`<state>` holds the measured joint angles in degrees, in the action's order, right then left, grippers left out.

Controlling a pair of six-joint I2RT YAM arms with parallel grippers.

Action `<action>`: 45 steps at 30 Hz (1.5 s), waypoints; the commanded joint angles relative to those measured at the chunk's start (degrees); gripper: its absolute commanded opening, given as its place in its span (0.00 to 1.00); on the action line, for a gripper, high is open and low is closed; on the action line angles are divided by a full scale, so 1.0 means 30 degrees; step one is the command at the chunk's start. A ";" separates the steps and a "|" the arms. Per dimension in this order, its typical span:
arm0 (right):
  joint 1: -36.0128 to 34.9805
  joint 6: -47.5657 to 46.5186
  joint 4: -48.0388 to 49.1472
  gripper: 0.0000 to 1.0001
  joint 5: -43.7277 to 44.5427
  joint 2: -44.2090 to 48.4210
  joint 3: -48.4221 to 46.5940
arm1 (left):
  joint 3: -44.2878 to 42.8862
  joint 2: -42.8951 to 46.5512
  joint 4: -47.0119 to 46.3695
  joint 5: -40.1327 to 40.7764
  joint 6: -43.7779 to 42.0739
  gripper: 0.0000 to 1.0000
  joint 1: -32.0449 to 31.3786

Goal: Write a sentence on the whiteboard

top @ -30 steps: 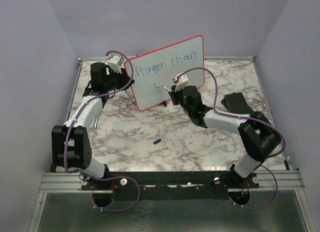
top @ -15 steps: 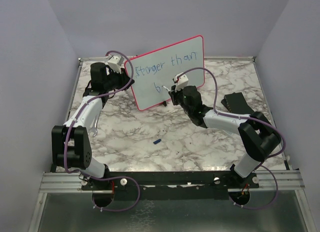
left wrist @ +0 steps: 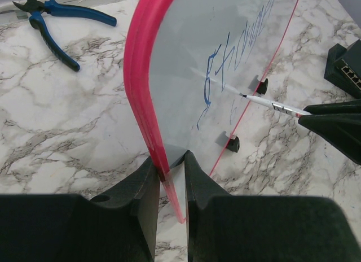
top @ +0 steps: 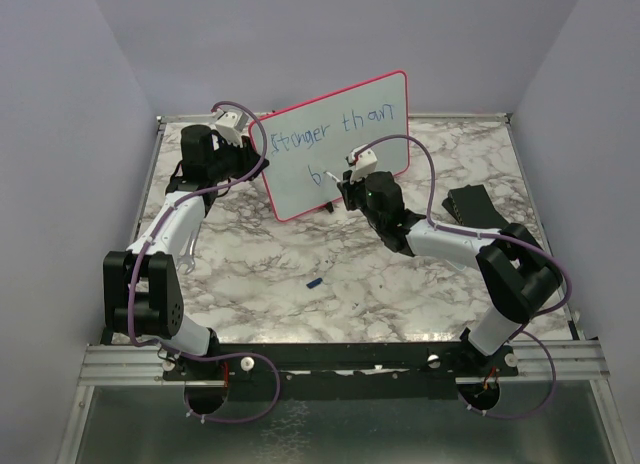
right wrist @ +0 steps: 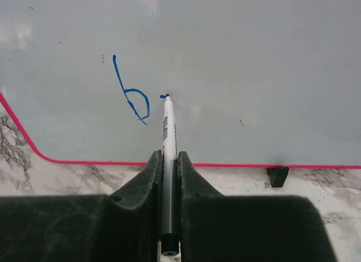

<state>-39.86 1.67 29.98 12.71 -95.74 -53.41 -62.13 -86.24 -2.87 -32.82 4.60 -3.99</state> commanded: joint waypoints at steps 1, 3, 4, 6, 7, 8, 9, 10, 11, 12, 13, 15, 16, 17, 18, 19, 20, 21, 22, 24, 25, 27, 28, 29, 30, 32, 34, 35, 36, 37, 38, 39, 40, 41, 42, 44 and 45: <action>0.0069 -0.0059 0.0855 0.01 0.0912 0.0293 -0.0373 | 0.0348 0.0516 0.0460 0.0363 -0.0774 0.05 -0.0223; 0.0089 -0.0060 0.0902 0.01 0.0852 0.0275 -0.0404 | 0.0348 0.0511 0.0460 0.0363 -0.0772 0.05 -0.0231; 0.0075 -0.0081 0.0895 0.01 0.0798 0.0289 -0.0415 | 0.0363 0.0504 0.0460 0.0363 -0.0776 0.05 -0.0239; 0.0074 -0.0094 0.0955 0.01 0.0693 0.0278 -0.0436 | 0.0376 0.0503 0.0460 0.0378 -0.0772 0.05 -0.0223; 0.0095 -0.0089 0.0986 0.01 0.0683 0.0289 -0.0448 | 0.0377 0.0518 0.0460 0.0380 -0.0772 0.05 -0.0230; 0.0061 -0.0089 0.1015 0.01 0.0707 0.0280 -0.0438 | 0.0377 0.0505 0.0460 0.0380 -0.0776 0.05 -0.0224; 0.0064 -0.0089 0.0982 0.01 0.0750 0.0275 -0.0470 | 0.0381 0.0504 0.0460 0.0373 -0.0772 0.05 -0.0260; 0.0071 -0.0118 0.0985 0.01 0.0792 0.0282 -0.0504 | 0.0378 0.0511 0.0460 0.0379 -0.0772 0.05 -0.0253; 0.0069 -0.0133 0.1019 0.01 0.0801 0.0275 -0.0500 | 0.0377 0.0508 0.0460 0.0369 -0.0772 0.05 -0.0267; 0.0074 -0.0120 0.1052 0.01 0.0843 0.0315 -0.0492 | 0.0377 0.0508 0.0460 0.0368 -0.0772 0.05 -0.0254; 0.0073 -0.0140 0.1067 0.01 0.0881 0.0345 -0.0506 | 0.0377 0.0504 0.0460 0.0389 -0.0776 0.05 -0.0260; 0.0060 -0.0148 0.1053 0.01 0.1079 0.0426 -0.0534 | 0.0382 0.0485 0.0460 0.0400 -0.0772 0.05 -0.0254; 0.0075 -0.0177 0.1053 0.01 0.1181 0.0489 -0.0541 | 0.0352 0.0497 0.0460 0.0393 -0.0772 0.05 -0.0253; 0.0080 -0.0231 0.1060 0.01 0.1271 0.0543 -0.0556 | 0.0352 0.0484 0.0460 0.0393 -0.0772 0.05 -0.0278; 0.0073 -0.0271 0.1054 0.01 0.1359 0.0601 -0.0558 | 0.0374 0.0501 0.0442 0.0425 -0.0772 0.05 -0.0256; 0.0076 -0.0295 0.1053 0.01 0.1440 0.0659 -0.0566 | 0.0373 0.0503 0.0458 0.0422 -0.0798 0.05 -0.0253; 0.0073 -0.0338 0.1053 0.01 0.1534 0.0721 -0.0567 | 0.0384 0.0511 0.0460 0.0448 -0.0801 0.05 -0.0252; 0.0073 -0.0376 0.1060 0.01 0.1560 0.0806 -0.0545 | 0.0378 0.0508 0.0460 0.0451 -0.0801 0.05 -0.0267; 0.0072 -0.0381 0.1017 0.01 0.1556 0.0850 -0.0553 | 0.0378 0.0489 0.0460 0.0451 -0.0801 0.05 -0.0254; 0.0069 -0.0377 0.0966 0.01 0.1531 0.0892 -0.0522 | 0.0377 0.0493 0.0460 0.0464 -0.0801 0.05 -0.0257; 0.0068 -0.0368 0.0925 0.01 0.1457 0.0890 -0.0517 | 0.0352 0.0476 0.0460 0.0456 -0.0801 0.05 -0.0253; 0.0072 -0.0381 0.0870 0.01 0.1299 0.0825 -0.0471 | 0.0375 0.0502 0.0460 0.0459 -0.0801 0.05 -0.0257; 0.0072 -0.0360 0.0850 0.01 0.1121 0.0782 -0.0463 | 0.0370 0.0514 0.0460 0.0459 -0.0816 0.05 -0.0253; 0.0058 -0.0371 0.0833 0.01 0.0934 0.0733 -0.0455 | 0.0376 0.0519 0.0460 0.0456 -0.0803 0.05 -0.0252; 0.0063 -0.0373 0.0846 0.01 0.0658 0.0705 -0.0395 | 0.0385 0.0520 0.0460 0.0437 -0.0801 0.05 -0.0252; 0.0040 -0.0380 0.0935 0.01 0.0190 0.0642 -0.0311 | 0.0381 0.0507 0.0460 0.0451 -0.0806 0.05 -0.0264; -0.0011 -0.0382 0.0921 0.01 -0.0215 0.0626 -0.0263 | 0.0374 0.0511 0.0460 0.0427 -0.0801 0.05 -0.0253; -0.0037 -0.0378 0.0978 0.01 -0.0401 0.0626 -0.0258 | 0.0351 0.0512 0.0460 0.0423 -0.0801 0.05 -0.0252; -0.0084 -0.0374 0.1029 0.01 -0.0575 0.0604 -0.0228 | 0.0352 0.0504 0.0460 0.0422 -0.0790 0.05 -0.0256; -0.0112 -0.0381 0.1044 0.00 -0.0646 0.0546 -0.0257 | 0.0356 0.0503 0.0460 0.0422 -0.0800 0.05 -0.0253; -0.0156 -0.0381 0.0927 0.01 -0.0635 0.0451 -0.0349 | 0.0349 0.0507 0.0460 0.0414 -0.0786 0.05 -0.0252; -0.0157 -0.0371 0.0795 0.01 -0.0593 0.0315 -0.0492 | 0.0348 0.0507 0.0460 0.0406 -0.0792 0.05 -0.0256; -0.0176 -0.0380 0.0786 0.01 -0.0580 0.0191 -0.0543 | 0.0348 0.0504 0.0460 0.0435 -0.0800 0.05 -0.0264; -0.0175 -0.0367 0.0789 0.01 -0.0616 0.0099 -0.0564 | 0.0348 0.0503 0.0460 0.0431 -0.0794 0.05 -0.0257; -0.0185 -0.0376 0.0774 0.01 -0.0660 0.0022 -0.0577 | 0.0348 0.0529 0.0460 0.0423 -0.0800 0.05 -0.0253; -0.0176 -0.0369 0.0618 0.01 -0.0784 -0.0207 -0.0622 | 0.0350 0.0512 0.0460 0.0429 -0.0801 0.05 -0.0269; -0.0189 -0.0376 0.0511 0.01 -0.0842 -0.0310 -0.0658 | 0.0363 0.0504 0.0460 0.0430 -0.0801 0.05 -0.0255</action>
<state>-40.05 1.37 31.44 12.01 -94.76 -53.45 -62.11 -85.80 -2.35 -32.82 4.60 -4.21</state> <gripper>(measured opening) 0.106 0.201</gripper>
